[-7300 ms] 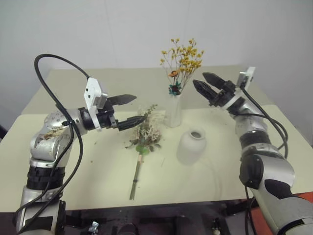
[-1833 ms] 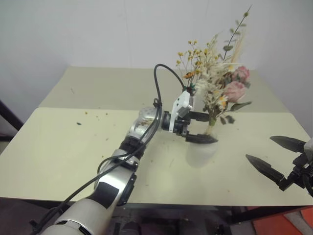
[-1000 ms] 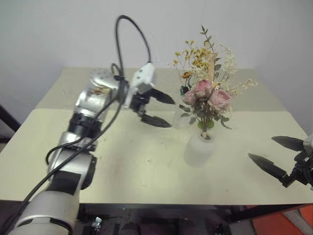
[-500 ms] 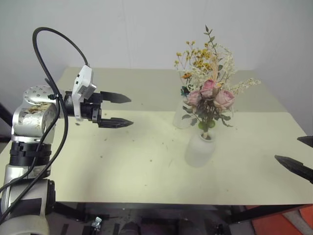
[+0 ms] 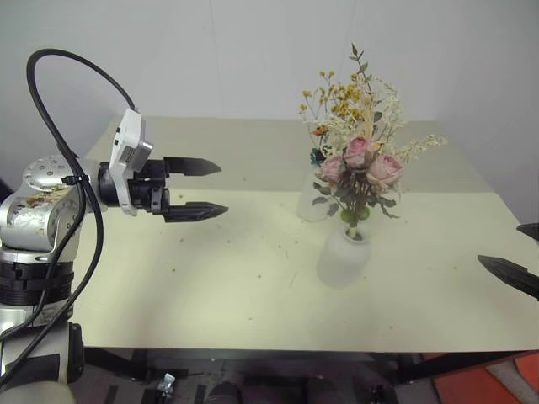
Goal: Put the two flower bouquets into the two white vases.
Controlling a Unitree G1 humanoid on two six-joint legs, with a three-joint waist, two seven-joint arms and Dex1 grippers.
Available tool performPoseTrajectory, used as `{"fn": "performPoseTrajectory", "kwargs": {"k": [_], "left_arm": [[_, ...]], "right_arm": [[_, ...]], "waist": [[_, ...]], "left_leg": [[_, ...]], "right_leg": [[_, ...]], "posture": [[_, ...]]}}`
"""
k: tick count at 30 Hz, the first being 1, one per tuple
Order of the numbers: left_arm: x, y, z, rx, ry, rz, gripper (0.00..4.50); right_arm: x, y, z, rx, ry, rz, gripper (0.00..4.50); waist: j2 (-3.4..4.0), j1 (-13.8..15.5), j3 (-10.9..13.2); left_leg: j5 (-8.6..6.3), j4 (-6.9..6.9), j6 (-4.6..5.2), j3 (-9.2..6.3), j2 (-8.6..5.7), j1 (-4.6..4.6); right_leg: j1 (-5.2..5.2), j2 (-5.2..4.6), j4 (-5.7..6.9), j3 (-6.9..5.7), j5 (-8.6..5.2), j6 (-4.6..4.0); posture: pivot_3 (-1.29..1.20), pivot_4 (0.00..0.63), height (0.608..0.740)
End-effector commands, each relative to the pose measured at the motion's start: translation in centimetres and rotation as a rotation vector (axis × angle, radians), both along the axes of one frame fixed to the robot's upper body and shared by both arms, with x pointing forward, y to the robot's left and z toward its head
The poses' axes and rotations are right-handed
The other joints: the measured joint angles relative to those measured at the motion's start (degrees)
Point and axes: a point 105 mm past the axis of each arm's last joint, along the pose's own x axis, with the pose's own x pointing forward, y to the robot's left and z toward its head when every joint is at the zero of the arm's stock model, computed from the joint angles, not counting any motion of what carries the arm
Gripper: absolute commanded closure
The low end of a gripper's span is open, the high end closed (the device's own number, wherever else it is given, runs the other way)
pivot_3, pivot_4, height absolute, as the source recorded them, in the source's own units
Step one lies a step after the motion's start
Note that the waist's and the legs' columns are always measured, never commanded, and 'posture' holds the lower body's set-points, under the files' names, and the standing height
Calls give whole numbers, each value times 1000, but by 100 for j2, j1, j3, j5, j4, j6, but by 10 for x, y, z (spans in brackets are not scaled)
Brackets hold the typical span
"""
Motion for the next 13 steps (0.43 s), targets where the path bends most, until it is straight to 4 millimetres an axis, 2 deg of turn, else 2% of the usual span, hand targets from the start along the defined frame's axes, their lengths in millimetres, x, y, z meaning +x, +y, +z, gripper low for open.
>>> {"fn": "performPoseTrajectory", "kwargs": {"k": [1, 13], "left_arm": [[-3, -1, 11, 0, -64, -14, 34], [-3, 8, 9, 15, -102, 23, 34]], "right_arm": [[-5, -2, 12, -37, -54, -21, 0], [0, 1, 18, -43, -65, -5, 0]], "waist": [[0, -3, 0], [0, -51, 0]], "left_leg": [[0, 1, 0, 0, -1, -1], [0, 0, 0, 1, 0, 1]], "right_leg": [[0, -1, -1, 0, 0, 0], [0, -1, 1, 1, 0, 0]], "posture": [[0, 150, 740], [0, 150, 740]]}}
